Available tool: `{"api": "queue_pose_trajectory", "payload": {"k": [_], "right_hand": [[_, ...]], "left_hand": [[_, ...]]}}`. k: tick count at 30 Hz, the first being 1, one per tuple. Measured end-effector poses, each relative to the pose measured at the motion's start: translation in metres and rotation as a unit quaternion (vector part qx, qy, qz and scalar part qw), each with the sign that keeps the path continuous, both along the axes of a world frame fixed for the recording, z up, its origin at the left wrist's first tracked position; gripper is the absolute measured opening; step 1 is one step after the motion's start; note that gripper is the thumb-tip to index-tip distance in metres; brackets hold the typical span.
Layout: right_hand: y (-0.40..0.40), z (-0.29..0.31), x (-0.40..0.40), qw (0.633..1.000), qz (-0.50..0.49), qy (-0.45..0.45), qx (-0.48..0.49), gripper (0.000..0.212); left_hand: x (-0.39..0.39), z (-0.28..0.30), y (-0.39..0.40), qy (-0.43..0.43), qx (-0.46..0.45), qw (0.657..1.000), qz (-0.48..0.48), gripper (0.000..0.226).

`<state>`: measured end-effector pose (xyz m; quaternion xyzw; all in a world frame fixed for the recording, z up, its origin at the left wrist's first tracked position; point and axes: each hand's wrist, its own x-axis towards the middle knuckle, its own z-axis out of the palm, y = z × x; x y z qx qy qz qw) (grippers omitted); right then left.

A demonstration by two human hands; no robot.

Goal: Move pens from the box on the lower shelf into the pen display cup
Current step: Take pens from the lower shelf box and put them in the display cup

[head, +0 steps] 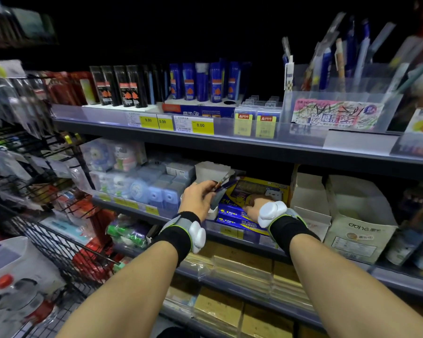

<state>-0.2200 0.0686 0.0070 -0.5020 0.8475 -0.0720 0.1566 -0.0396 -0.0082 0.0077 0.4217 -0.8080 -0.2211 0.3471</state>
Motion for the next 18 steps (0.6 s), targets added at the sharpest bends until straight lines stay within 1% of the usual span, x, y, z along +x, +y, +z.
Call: {"api": "queue_pose_trajectory", "payload": {"k": [2, 3, 6, 8, 10, 12, 14, 16, 18], "right_hand": [[0.010, 0.007, 0.007, 1.000, 0.024, -0.001, -0.007, 0.041], [0.016, 0.007, 0.011, 0.999, 0.029, -0.006, -0.028, 0.039], [0.032, 0.013, 0.017, 0.993, 0.040, -0.060, -0.090, 0.044], [0.043, 0.020, 0.021, 0.978, 0.072, -0.120, -0.155, 0.048], [0.060, 0.035, 0.030, 0.956, 0.103, -0.149, -0.230, 0.041], [0.069, 0.050, 0.037, 0.933, 0.106, -0.173, -0.298, 0.031], [0.081, 0.069, 0.043, 0.918, 0.092, -0.171, -0.346, 0.024], [0.087, 0.085, 0.043, 0.918, 0.088, -0.141, -0.359, 0.022], [0.099, 0.103, 0.041, 0.918, 0.081, -0.124, -0.368, 0.024]], "left_hand": [[0.003, 0.009, 0.007, 0.026, 0.017, 0.999, -0.028, 0.026], [0.006, 0.011, 0.011, 0.033, 0.030, 0.998, -0.041, 0.026], [0.010, 0.020, 0.020, 0.038, 0.071, 0.994, -0.073, 0.025], [0.012, 0.025, 0.026, 0.037, 0.098, 0.990, -0.093, 0.024], [0.013, 0.034, 0.038, 0.035, 0.117, 0.985, -0.123, 0.024], [0.010, 0.043, 0.048, 0.043, 0.145, 0.976, -0.156, 0.026], [0.008, 0.055, 0.060, 0.049, 0.149, 0.972, -0.177, 0.025], [0.005, 0.065, 0.065, 0.060, 0.146, 0.968, -0.194, 0.025], [0.004, 0.081, 0.074, 0.063, 0.131, 0.967, -0.211, 0.024]]}}
